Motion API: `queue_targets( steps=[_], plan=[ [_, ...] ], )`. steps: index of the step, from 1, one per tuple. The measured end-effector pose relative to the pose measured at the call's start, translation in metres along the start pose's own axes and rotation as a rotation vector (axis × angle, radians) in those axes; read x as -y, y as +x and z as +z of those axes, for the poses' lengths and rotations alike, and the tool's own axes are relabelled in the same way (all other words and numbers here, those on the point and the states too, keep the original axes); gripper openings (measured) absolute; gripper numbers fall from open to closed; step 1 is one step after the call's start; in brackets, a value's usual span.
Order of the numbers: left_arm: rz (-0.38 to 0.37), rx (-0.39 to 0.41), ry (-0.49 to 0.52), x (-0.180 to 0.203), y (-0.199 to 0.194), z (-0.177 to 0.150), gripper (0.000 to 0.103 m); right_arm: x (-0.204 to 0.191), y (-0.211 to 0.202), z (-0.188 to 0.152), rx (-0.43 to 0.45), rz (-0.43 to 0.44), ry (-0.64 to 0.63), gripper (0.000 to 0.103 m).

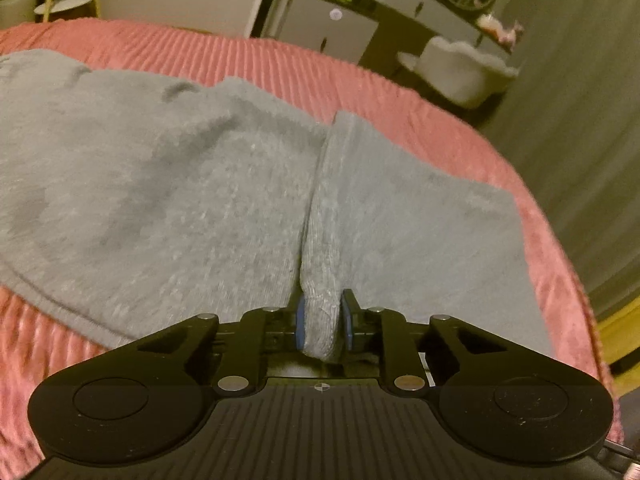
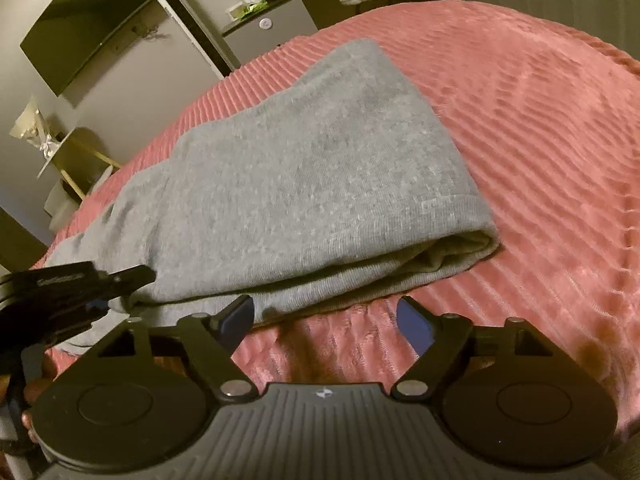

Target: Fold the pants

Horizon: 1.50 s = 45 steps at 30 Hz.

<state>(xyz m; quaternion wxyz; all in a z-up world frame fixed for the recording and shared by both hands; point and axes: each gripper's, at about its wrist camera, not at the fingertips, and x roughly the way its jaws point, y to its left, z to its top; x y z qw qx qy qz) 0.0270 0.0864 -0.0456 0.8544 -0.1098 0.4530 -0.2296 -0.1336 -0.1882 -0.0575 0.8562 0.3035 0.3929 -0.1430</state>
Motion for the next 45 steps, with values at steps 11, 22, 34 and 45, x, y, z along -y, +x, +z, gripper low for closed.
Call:
queue_targets(
  steps=[11, 22, 34, 45],
  plan=[
    [0.152, -0.048, -0.002, -0.001, 0.006, -0.004, 0.040, -0.005, -0.017, 0.006, -0.028, 0.045, -0.009, 0.082],
    [0.185, 0.119, 0.047, 0.014, -0.010, -0.004, 0.068, -0.010, -0.026, 0.039, 0.114, 0.099, -0.015, 0.050],
    [0.246, -0.021, 0.136, 0.022, 0.015, -0.011, 0.071, -0.009, -0.006, 0.030, 0.136, -0.083, -0.193, 0.065],
    [0.243, -0.042, 0.061, 0.010, 0.015, -0.008, 0.082, -0.023, 0.023, 0.026, 0.083, -0.204, -0.354, 0.080]
  ],
)
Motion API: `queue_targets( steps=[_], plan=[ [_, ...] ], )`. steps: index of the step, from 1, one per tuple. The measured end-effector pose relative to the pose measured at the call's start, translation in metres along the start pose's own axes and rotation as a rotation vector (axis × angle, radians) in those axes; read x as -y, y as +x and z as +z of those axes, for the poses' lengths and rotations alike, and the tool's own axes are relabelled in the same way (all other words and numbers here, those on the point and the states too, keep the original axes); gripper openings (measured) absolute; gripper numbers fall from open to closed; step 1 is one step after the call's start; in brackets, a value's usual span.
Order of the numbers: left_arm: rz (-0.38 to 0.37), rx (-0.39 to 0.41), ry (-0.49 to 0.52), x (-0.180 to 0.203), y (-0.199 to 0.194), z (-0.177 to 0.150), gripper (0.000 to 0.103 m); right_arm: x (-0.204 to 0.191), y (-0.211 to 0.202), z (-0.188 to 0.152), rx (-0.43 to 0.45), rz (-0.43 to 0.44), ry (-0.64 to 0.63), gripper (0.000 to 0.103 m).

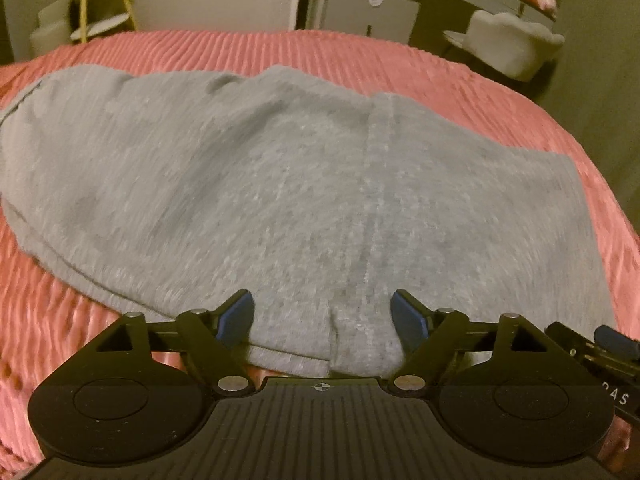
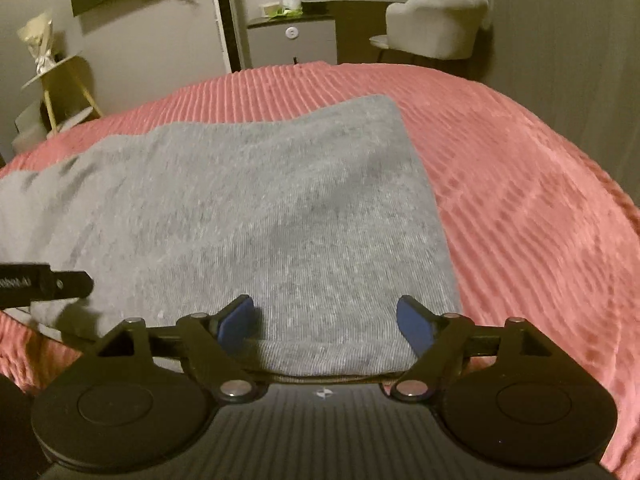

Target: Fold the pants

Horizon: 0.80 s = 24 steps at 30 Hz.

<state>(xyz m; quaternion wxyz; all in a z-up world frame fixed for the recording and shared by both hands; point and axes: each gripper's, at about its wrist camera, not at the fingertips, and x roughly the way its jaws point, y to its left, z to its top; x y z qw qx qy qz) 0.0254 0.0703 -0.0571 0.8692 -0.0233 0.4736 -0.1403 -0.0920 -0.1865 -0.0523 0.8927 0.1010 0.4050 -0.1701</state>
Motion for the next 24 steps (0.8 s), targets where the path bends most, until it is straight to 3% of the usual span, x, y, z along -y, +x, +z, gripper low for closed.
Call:
queue_targets(
  steps=[4, 6, 8, 10, 12, 14, 16, 19, 21, 24],
  plan=[
    [-0.023, -0.008, -0.085, -0.020, -0.007, 0.003, 0.082, 0.001, -0.008, 0.006, 0.045, -0.075, 0.029, 0.083],
    [-0.030, 0.002, -0.140, -0.036, -0.017, 0.006, 0.082, 0.000, -0.008, 0.012, 0.074, -0.149, 0.048, 0.093],
    [-0.019, 0.055, -0.168, -0.053, -0.028, 0.011, 0.086, -0.004, -0.003, 0.019, 0.089, -0.190, 0.044, 0.095],
    [0.044, 0.125, -0.204, -0.079, -0.039, 0.018, 0.096, -0.014, 0.007, 0.024, 0.078, -0.198, 0.023, 0.096],
    [0.096, 0.194, -0.271, -0.113, -0.046, 0.023, 0.098, -0.034, 0.025, 0.026, 0.045, -0.197, -0.038, 0.098],
    [0.096, 0.207, -0.361, -0.157, -0.045, 0.027, 0.098, -0.056, 0.039, 0.024, 0.003, -0.168, -0.110, 0.098],
    [0.044, 0.188, -0.479, -0.206, -0.039, 0.025, 0.098, -0.076, 0.035, 0.022, 0.041, -0.129, -0.161, 0.099],
    [-0.025, 0.176, -0.611, -0.264, -0.029, 0.017, 0.097, -0.090, 0.033, 0.017, 0.045, 0.005, -0.215, 0.103],
    [-0.029, 0.174, -0.650, -0.289, -0.022, 0.016, 0.097, -0.090, 0.038, 0.011, 0.058, 0.004, -0.208, 0.103],
    [-0.050, 0.185, -0.690, -0.311, -0.013, 0.015, 0.097, -0.076, 0.044, 0.007, 0.066, 0.048, -0.101, 0.103]
  ],
)
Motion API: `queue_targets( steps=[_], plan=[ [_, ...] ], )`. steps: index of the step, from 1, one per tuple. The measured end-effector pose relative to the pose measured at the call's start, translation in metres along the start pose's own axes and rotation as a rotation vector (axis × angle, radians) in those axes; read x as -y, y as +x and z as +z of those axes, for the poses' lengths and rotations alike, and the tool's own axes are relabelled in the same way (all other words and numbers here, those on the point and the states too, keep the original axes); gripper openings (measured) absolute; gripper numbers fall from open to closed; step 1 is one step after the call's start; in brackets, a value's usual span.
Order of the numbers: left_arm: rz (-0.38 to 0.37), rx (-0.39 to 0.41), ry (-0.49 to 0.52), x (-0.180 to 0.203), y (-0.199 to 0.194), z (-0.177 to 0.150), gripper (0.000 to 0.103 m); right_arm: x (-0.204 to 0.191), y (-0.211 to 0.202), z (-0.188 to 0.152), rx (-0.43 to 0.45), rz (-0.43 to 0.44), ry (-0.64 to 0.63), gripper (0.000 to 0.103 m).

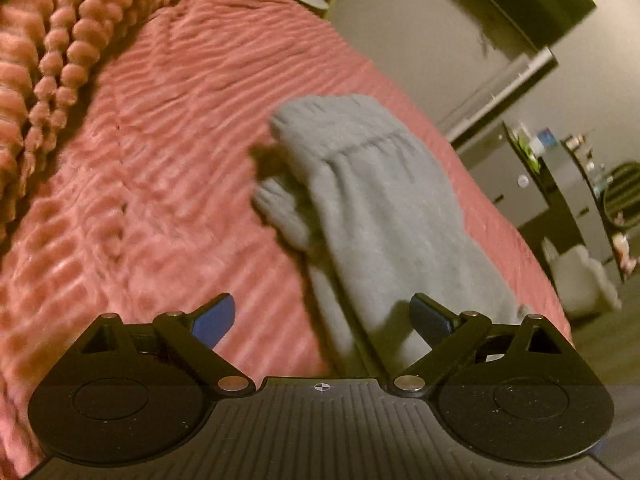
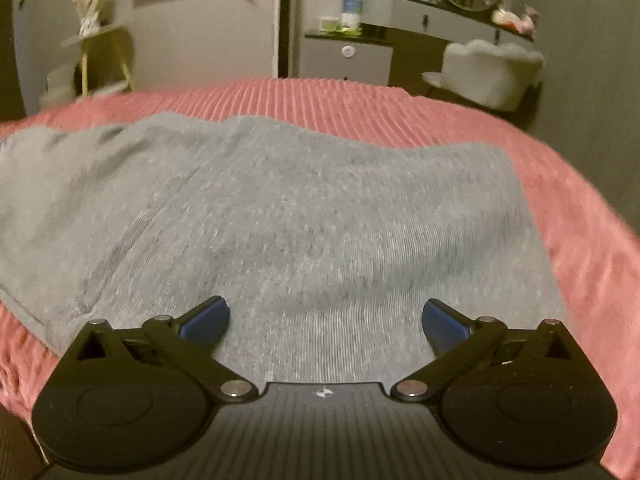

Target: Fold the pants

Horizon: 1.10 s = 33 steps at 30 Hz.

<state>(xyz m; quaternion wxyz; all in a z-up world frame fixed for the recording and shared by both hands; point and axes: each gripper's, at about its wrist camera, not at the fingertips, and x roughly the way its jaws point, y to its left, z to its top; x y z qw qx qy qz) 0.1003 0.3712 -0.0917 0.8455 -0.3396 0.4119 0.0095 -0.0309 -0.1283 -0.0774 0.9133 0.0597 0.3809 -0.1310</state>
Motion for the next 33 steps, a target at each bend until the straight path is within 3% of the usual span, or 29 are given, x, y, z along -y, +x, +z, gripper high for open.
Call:
queue_targets(
  steps=[4, 10, 12, 19, 22, 24, 26, 30, 33],
  plan=[
    [-0.129, 0.000, -0.001, -0.007, 0.014, 0.010, 0.098, -0.002, -0.004, -0.003, 0.016, 0.005, 0.003, 0.103],
    [-0.174, -0.028, 0.005, -0.013, 0.030, 0.021, 0.097, -0.003, -0.002, -0.007, 0.033, 0.002, 0.005, 0.103],
    [-0.233, -0.024, -0.005, -0.014, 0.030, 0.023, 0.097, -0.003, -0.003, -0.008, 0.040, -0.001, 0.007, 0.103],
    [-0.380, -0.044, -0.106, -0.022, 0.043, 0.029, 0.091, -0.001, -0.006, -0.008, 0.040, -0.002, 0.007, 0.103],
    [-0.496, -0.030, -0.174, -0.038, 0.048, 0.026, 0.091, -0.002, -0.006, -0.008, 0.043, -0.002, 0.007, 0.103],
    [-0.508, -0.058, -0.233, -0.048, 0.057, 0.022, 0.090, -0.002, -0.005, -0.009, 0.046, -0.004, 0.008, 0.103],
    [-0.490, -0.057, -0.215, -0.048, 0.061, 0.022, 0.087, -0.002, -0.005, -0.010, 0.050, -0.006, 0.007, 0.103],
    [-0.477, -0.022, -0.156, -0.031, 0.061, 0.025, 0.093, -0.002, -0.005, -0.010, 0.052, -0.006, 0.005, 0.103],
    [-0.571, 0.023, -0.106, -0.020, 0.056, 0.028, 0.093, -0.002, -0.005, -0.010, 0.052, -0.006, 0.005, 0.103]
  ],
)
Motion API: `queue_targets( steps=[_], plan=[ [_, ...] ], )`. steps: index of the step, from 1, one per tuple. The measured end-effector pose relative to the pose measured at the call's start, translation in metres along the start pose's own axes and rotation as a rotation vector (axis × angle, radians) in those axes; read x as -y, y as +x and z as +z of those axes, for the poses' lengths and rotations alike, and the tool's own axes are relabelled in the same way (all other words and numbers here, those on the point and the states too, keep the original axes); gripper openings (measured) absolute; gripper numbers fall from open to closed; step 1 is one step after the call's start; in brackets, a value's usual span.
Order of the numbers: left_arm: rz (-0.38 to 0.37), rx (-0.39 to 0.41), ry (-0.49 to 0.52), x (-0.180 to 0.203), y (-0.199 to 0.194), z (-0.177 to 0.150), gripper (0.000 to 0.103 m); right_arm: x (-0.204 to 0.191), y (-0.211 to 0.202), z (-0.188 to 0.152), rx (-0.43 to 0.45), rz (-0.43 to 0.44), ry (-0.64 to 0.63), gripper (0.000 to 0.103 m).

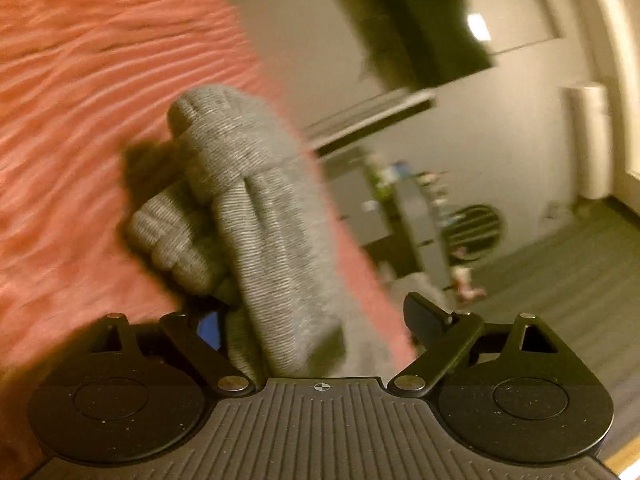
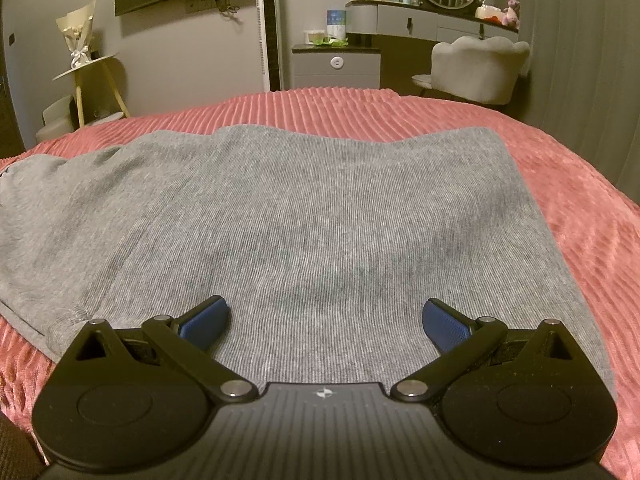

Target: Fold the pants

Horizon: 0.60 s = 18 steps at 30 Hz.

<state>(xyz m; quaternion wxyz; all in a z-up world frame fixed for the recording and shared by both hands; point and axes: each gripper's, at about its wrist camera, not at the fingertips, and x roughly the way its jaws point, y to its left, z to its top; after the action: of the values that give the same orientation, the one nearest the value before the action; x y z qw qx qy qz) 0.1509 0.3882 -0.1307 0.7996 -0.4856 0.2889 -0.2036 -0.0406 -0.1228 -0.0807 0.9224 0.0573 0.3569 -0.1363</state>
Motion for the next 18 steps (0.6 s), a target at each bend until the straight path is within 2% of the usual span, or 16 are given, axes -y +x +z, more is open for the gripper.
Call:
queue_targets(
  steps=[2, 5, 8, 10, 12, 14, 15, 17, 18],
  plan=[
    [-0.020, 0.007, -0.005, -0.003, 0.007, 0.003, 0.093, 0.000, 0.000, 0.000, 0.000, 0.000, 0.001, 0.103],
    [0.048, -0.017, -0.067, -0.015, 0.021, 0.008, 0.093, 0.000, 0.000, 0.000, 0.001, 0.003, -0.002, 0.103],
    [0.113, -0.063, -0.044, -0.008, 0.034, 0.012, 0.096, 0.001, 0.001, 0.000, 0.004, 0.007, -0.005, 0.103],
    [0.100, -0.065, -0.057, -0.006, 0.039, 0.014, 0.102, 0.002, 0.001, 0.000, 0.006, 0.010, -0.005, 0.103],
    [0.103, -0.067, -0.080, -0.005, 0.040, 0.017, 0.102, 0.002, 0.001, -0.001, 0.007, 0.012, 0.000, 0.103],
    [0.071, -0.060, -0.068, -0.004, 0.039, 0.017, 0.102, 0.004, 0.001, -0.001, 0.008, 0.017, 0.002, 0.103],
    [0.051, -0.043, -0.066, -0.007, 0.034, 0.015, 0.095, 0.004, 0.001, -0.001, 0.007, 0.019, 0.005, 0.103],
    [0.034, -0.028, -0.066, -0.015, 0.028, 0.011, 0.068, 0.004, 0.002, -0.002, 0.012, 0.024, 0.004, 0.103],
    [0.033, -0.032, -0.079, -0.020, 0.026, 0.011, 0.045, 0.005, 0.002, -0.002, 0.017, 0.027, 0.005, 0.103]
  ],
)
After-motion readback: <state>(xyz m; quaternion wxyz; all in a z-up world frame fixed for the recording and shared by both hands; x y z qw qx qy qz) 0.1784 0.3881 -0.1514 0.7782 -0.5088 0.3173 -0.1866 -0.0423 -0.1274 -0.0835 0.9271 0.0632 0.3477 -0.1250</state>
